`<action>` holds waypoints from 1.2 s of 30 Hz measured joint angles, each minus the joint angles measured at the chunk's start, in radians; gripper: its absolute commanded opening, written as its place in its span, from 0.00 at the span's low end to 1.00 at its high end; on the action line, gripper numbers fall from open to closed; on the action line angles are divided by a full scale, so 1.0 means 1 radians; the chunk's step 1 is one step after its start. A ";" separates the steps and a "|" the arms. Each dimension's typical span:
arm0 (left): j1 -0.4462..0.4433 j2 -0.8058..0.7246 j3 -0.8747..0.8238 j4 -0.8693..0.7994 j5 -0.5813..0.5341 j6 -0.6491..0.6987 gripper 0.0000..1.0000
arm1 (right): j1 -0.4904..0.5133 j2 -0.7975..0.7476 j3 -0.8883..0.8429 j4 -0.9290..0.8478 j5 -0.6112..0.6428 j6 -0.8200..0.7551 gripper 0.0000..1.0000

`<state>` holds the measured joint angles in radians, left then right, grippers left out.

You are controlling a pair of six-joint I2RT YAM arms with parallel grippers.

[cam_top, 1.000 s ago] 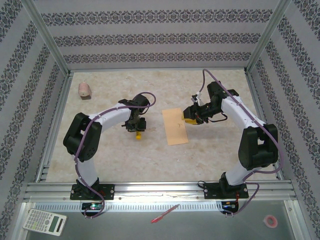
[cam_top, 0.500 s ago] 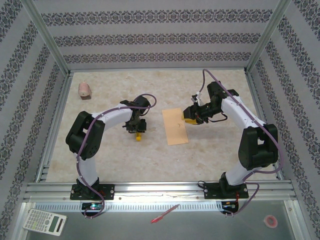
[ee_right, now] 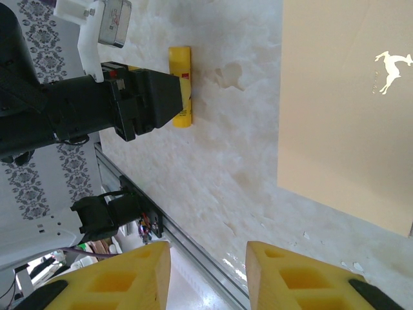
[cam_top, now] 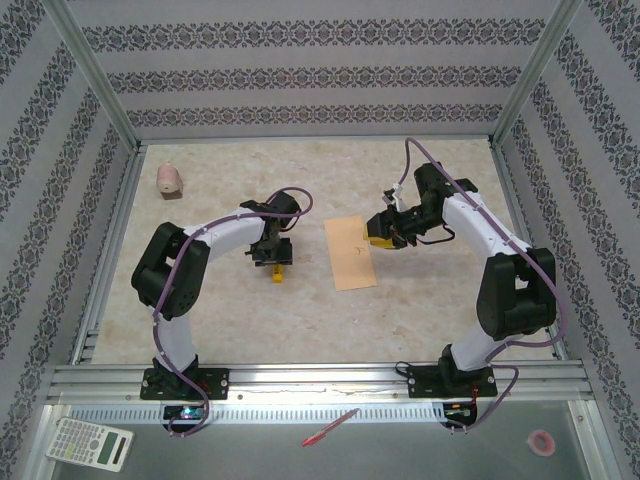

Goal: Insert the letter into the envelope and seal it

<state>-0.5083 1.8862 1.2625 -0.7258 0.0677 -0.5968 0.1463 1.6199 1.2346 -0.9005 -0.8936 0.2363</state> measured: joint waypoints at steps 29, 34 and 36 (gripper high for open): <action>0.007 -0.406 -0.010 0.196 -0.185 0.225 1.00 | 0.000 0.000 0.155 0.037 0.202 0.053 0.98; 0.020 -0.451 -0.085 0.263 -0.268 0.278 1.00 | -0.008 -0.016 0.145 0.101 0.316 0.085 0.98; 0.020 -0.480 -0.140 0.319 -0.312 0.286 1.00 | -0.020 -0.047 0.121 0.138 0.359 0.103 0.98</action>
<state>-0.4881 1.4059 1.1225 -0.4072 -0.2440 -0.3111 0.1261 1.5726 1.3552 -0.7628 -0.5343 0.3393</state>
